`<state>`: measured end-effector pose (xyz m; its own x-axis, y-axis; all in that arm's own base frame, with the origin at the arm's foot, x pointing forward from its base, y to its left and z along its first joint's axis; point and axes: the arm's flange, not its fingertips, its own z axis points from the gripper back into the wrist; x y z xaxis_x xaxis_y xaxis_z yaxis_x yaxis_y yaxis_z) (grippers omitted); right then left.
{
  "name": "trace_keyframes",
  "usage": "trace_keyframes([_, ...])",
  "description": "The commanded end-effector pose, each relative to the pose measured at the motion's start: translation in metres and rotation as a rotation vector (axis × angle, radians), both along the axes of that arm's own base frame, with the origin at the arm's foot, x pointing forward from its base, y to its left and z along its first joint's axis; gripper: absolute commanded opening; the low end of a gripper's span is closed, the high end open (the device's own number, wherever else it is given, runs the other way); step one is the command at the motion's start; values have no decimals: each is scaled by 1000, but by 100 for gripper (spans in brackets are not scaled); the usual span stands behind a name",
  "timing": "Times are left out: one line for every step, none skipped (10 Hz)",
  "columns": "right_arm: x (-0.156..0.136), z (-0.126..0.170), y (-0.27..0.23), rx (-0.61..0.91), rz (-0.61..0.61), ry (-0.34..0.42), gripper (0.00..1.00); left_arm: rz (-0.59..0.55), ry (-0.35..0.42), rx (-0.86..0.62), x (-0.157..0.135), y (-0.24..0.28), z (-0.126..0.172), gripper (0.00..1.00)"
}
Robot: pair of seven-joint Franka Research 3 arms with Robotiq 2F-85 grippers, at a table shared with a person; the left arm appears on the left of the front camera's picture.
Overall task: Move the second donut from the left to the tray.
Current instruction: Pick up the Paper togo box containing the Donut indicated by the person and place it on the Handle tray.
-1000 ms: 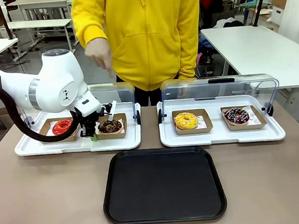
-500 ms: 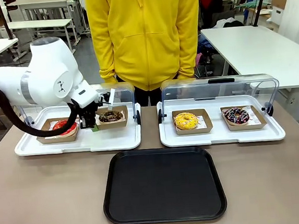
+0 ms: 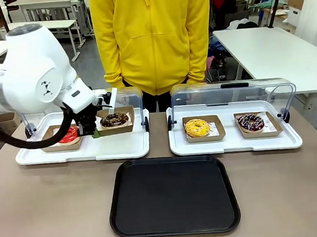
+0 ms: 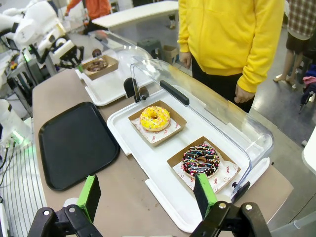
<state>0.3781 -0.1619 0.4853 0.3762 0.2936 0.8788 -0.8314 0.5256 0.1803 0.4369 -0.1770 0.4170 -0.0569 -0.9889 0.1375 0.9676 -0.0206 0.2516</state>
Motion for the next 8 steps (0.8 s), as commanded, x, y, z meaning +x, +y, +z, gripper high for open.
trace_keyframes([2,1,1,17,2,-32,100,8,14,-24,-46,6,8,1])
trace_keyframes([2,1,1,17,2,-32,100,12,19,-31,-70,1,6,1])
trace_keyframes([2,1,1,17,2,-32,100,12,21,-40,-88,-10,2,1])
trace_keyframes([2,1,1,17,2,-32,100,17,35,-40,-105,-26,-4,1])
trace_keyframes([2,1,1,17,2,-32,100,9,53,-37,-120,-44,-13,1])
trace_keyframes([2,1,1,17,2,-32,100,1,58,-31,-132,-58,-19,1])
trace_keyframes([2,1,1,17,2,-32,100,-5,60,-31,-145,-74,-21,1])
trace_keyframes([2,1,1,17,2,-32,100,-6,55,-43,-152,-85,-23,1])
